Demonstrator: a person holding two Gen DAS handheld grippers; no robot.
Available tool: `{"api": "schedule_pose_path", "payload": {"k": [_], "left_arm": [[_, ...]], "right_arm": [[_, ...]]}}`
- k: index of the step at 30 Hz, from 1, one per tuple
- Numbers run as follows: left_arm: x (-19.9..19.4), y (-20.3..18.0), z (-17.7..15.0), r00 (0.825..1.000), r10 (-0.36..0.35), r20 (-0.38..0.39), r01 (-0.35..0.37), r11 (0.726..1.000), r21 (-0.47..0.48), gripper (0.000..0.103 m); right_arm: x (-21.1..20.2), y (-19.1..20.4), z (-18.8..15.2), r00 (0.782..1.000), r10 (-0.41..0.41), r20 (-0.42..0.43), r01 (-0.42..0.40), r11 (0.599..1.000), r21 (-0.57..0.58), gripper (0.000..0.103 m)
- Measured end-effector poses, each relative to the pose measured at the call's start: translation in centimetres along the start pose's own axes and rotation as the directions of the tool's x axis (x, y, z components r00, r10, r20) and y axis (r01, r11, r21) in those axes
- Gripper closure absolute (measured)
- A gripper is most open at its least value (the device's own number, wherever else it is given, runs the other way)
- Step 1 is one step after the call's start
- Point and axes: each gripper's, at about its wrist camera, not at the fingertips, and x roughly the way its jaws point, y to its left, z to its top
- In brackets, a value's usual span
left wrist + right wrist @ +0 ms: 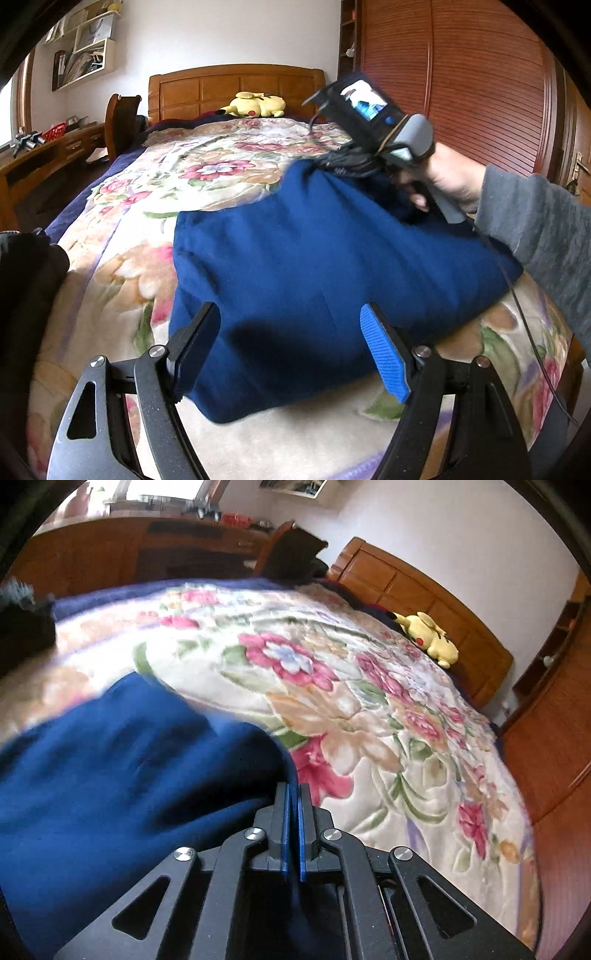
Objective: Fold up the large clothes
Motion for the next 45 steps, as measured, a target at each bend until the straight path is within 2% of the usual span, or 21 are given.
{"api": "schedule_pose_path", "payload": {"k": [1,3,4,5,7,8,13,17,22,28,33,40,42,45], "left_arm": [[0.0,0.0,0.0,1.0,0.001,-0.001,-0.001,1.0,-0.003,0.024],[-0.1,0.2,-0.1,1.0,0.003,0.0,-0.003,1.0,-0.007,0.024],[-0.1,0.3,-0.1,1.0,0.003,0.0,-0.003,1.0,-0.01,0.024],[-0.2,0.3,-0.1,1.0,0.003,0.002,-0.003,1.0,-0.013,0.024],[-0.2,0.4,0.0,1.0,0.003,0.008,-0.003,1.0,-0.017,0.024],[-0.3,0.5,0.0,1.0,0.002,0.01,-0.002,1.0,-0.018,0.024],[-0.3,0.2,0.2,1.0,-0.002,0.025,0.002,1.0,-0.017,0.024],[0.0,-0.1,0.5,1.0,-0.006,0.031,0.007,1.0,-0.021,0.024],[0.6,-0.7,0.9,0.999,-0.016,0.037,0.017,1.0,-0.024,0.024],[1.5,-1.2,1.1,1.0,-0.015,0.026,0.015,1.0,-0.022,0.024],[2.3,-1.6,1.3,1.0,-0.012,0.018,0.012,1.0,-0.027,0.024],[2.8,-2.0,1.4,1.0,-0.008,0.01,0.008,1.0,-0.018,0.024],[2.8,-2.1,1.4,1.0,-0.008,0.01,0.008,1.0,-0.021,0.024],[2.8,-2.2,1.4,1.0,-0.007,0.014,0.007,1.0,-0.022,0.024]], "right_arm": [[0.8,0.6,0.0,0.999,-0.011,-0.031,0.01,1.0,-0.002,0.1],[2.0,1.3,0.3,0.996,-0.01,-0.088,0.012,1.0,0.017,0.087],[2.2,1.3,0.5,0.996,-0.013,-0.093,0.016,1.0,0.025,0.073],[2.1,1.2,0.5,0.997,-0.005,-0.083,0.008,0.999,0.038,0.056],[1.0,0.6,0.3,0.999,0.006,-0.051,-0.002,0.997,0.074,0.043],[0.5,-0.4,0.2,0.999,0.002,-0.032,0.001,0.996,0.094,0.041],[-2.8,-3.4,-2.7,0.999,-0.039,-0.007,0.039,0.992,0.123,0.04],[-2.8,-6.7,-6.4,0.996,-0.068,-0.066,0.078,0.982,0.174,0.04],[-0.8,-11.5,-10.5,0.98,-0.113,-0.161,0.154,0.951,0.269,0.04],[2.0,-16.4,-13.2,0.968,-0.111,-0.226,0.197,0.892,0.406,0.04],[3.9,-18.0,-14.5,0.967,-0.078,-0.241,0.185,0.867,0.463,0.04],[0.7,-18.9,-14.4,0.982,-0.146,-0.124,0.189,0.827,0.529,0.04],[0.3,-18.8,-14.7,0.984,-0.13,-0.123,0.176,0.831,0.527,0.04],[0.6,-17.9,-15.5,0.983,-0.071,-0.17,0.151,0.84,0.52,0.04]]}}
